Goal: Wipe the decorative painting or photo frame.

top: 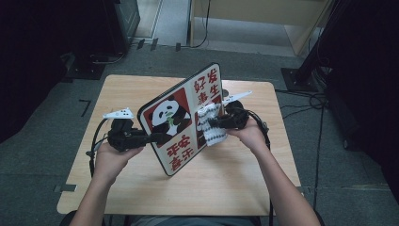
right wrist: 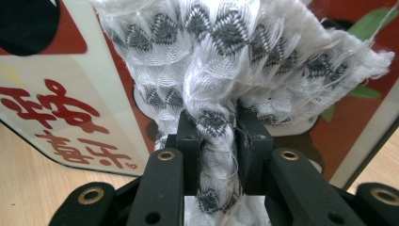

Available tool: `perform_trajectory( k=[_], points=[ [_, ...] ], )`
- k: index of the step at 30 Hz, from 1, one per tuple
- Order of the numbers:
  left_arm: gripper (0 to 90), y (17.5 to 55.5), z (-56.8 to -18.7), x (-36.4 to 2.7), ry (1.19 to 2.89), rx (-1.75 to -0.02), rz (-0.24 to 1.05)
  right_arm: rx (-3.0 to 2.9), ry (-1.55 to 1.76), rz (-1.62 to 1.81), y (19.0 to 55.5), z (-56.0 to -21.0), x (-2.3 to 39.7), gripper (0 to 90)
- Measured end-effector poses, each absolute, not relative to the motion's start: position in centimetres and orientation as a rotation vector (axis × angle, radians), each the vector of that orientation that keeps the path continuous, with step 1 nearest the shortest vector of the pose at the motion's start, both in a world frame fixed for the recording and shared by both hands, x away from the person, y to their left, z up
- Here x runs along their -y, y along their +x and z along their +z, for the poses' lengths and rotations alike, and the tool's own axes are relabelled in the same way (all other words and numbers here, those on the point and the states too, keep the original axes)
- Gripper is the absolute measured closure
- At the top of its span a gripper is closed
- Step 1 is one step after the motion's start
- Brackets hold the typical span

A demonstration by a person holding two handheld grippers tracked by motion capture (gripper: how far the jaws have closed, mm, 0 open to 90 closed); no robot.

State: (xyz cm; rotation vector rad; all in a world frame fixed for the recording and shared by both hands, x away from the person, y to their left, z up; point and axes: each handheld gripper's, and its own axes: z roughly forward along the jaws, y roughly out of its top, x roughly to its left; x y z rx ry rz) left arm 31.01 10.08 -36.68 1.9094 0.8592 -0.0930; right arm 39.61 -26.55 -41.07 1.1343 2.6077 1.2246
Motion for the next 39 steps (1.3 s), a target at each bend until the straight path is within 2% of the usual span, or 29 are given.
perform_trajectory(
  k=[39],
  points=[
    [74.2, 31.1, -36.7, -10.1, 1.92, -0.843, -0.099, -2.671, 1.245, 1.071, 39.2, -45.7, 27.0, 75.3]
  ],
)
